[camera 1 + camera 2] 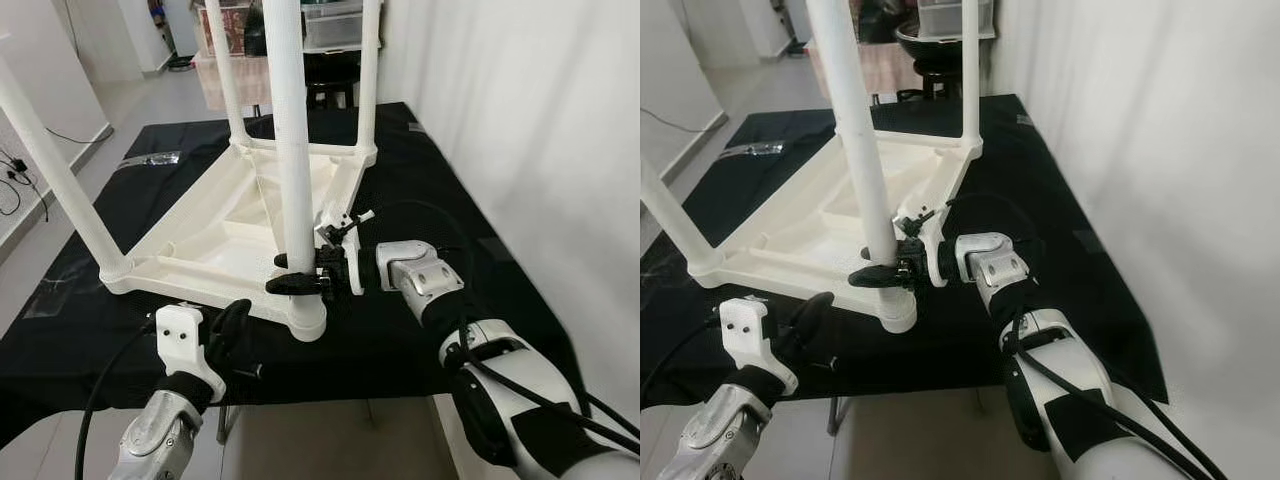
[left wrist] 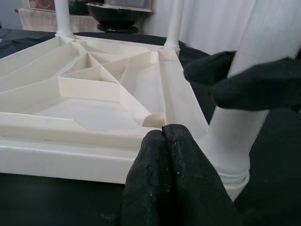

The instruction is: Building children table

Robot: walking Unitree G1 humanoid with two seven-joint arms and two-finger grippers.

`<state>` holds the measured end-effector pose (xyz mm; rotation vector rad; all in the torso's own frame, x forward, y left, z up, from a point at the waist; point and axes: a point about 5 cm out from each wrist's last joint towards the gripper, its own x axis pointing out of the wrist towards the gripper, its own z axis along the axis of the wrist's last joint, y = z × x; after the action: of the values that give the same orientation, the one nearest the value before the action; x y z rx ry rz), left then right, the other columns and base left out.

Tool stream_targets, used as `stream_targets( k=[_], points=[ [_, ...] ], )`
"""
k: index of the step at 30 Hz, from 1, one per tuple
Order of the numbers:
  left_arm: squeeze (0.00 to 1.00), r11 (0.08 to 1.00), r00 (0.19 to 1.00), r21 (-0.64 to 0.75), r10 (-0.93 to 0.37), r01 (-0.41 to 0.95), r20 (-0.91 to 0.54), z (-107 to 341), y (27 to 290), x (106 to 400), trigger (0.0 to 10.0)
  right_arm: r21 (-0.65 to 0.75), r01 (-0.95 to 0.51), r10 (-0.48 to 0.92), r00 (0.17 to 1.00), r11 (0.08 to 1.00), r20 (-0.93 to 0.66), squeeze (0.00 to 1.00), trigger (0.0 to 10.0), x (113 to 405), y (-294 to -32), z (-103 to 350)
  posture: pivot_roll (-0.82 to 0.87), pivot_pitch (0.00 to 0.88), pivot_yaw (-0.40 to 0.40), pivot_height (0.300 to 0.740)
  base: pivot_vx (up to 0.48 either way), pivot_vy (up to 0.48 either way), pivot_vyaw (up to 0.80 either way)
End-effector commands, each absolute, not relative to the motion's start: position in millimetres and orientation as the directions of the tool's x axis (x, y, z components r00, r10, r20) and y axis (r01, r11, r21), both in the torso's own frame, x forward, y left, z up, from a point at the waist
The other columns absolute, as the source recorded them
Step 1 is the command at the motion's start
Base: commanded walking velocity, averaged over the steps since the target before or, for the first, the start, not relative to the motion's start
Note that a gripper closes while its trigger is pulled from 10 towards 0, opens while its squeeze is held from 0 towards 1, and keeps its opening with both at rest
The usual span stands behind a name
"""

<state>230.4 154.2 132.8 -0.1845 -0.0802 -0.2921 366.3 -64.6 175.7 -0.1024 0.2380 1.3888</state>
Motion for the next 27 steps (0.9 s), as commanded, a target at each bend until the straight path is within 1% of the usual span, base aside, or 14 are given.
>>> stream_targets(
  k=[1,3,6,7,8,9,10,13,14,21,22,23,24,27],
  points=[
    [0.00,0.943,0.957,-0.172,-0.273,0.286,0.097,130,154,229,10.0,0.101,-0.986,0.970,0.107,0.132,-0.216,0.00,0.0,361,-63,169,-0.02,0.000,0.019,0.740,0.000,0.000,0.00],
    [0.00,0.942,0.957,-0.172,-0.274,0.288,0.097,131,154,229,10.0,0.092,-0.982,0.966,0.143,0.166,-0.215,0.00,0.0,362,-68,167,-0.03,0.000,0.023,0.740,0.000,0.000,0.00],
    [0.00,0.942,0.957,-0.171,-0.274,0.288,0.098,132,155,228,10.0,0.082,-0.942,0.922,0.296,0.325,-0.250,0.00,0.0,368,-76,160,-0.03,0.006,0.026,0.740,0.000,0.000,0.00],
    [0.00,0.942,0.957,-0.171,-0.274,0.288,0.098,132,155,228,10.0,0.082,-0.942,0.922,0.296,0.325,-0.250,0.00,0.0,368,-76,160,-0.03,0.006,0.026,0.740,0.000,0.000,0.00],
    [0.00,0.943,0.957,-0.168,-0.273,0.286,0.096,132,157,227,10.0,0.082,-0.770,0.757,0.592,0.632,-0.278,0.00,0.0,374,-80,146,-0.04,0.012,0.023,0.740,0.000,0.000,0.00],
    [0.00,0.944,0.957,-0.167,-0.272,0.285,0.096,132,158,227,10.0,0.090,-0.555,0.556,0.782,0.827,-0.283,0.00,0.0,377,-85,138,-0.05,0.021,0.026,0.740,0.000,0.000,0.00],
    [0.00,0.944,0.958,-0.166,-0.272,0.284,0.097,134,160,227,10.0,0.131,-0.504,0.519,0.802,0.854,-0.297,0.00,0.0,357,-75,122,-0.05,0.042,0.041,0.740,0.000,0.000,0.00],
    [0.00,0.945,0.958,-0.164,-0.271,0.284,0.095,134,161,228,10.0,0.129,-0.503,0.516,0.794,0.855,-0.322,0.00,0.0,341,-68,114,-0.06,0.044,0.054,0.740,0.000,0.000,0.00],
    [0.00,0.945,0.958,-0.162,-0.272,0.284,0.091,133,162,228,10.0,0.099,-0.565,0.567,0.770,0.819,-0.292,0.00,0.0,334,-61,117,-0.07,0.029,0.064,0.740,0.000,0.000,0.00],
    [0.00,0.944,0.958,-0.164,-0.275,0.286,0.085,132,163,230,10.0,0.073,-0.610,0.599,0.736,0.789,-0.316,0.00,0.0,349,-57,118,-0.04,0.022,0.047,0.740,0.000,0.000,0.00],
    [0.00,0.947,0.960,-0.162,-0.265,0.276,0.087,132,164,229,10.0,0.085,-0.624,0.618,0.729,0.777,-0.295,0.00,10.0,350,-54,121,-0.04,0.016,0.051,0.740,0.000,0.000,0.00],
    [0.00,0.947,0.960,-0.162,-0.265,0.276,0.087,132,164,229,10.0,0.085,-0.624,0.618,0.729,0.777,-0.295,0.00,10.0,350,-54,121,-0.04,0.016,0.051,0.740,0.000,0.000,0.00],
    [0.00,0.949,0.962,-0.161,-0.260,0.271,0.088,132,164,230,10.0,0.093,-0.651,0.648,0.711,0.754,-0.274,1.00,10.0,352,-54,126,-0.04,0.014,0.048,0.740,0.000,0.000,0.00],
    [0.00,0.949,0.961,-0.162,-0.260,0.272,0.089,133,164,230,10.0,0.112,-0.705,0.708,0.666,0.700,-0.234,1.00,10.0,349,-50,139,-0.04,0.013,0.047,0.740,0.000,0.000,0.00]
  ],
)
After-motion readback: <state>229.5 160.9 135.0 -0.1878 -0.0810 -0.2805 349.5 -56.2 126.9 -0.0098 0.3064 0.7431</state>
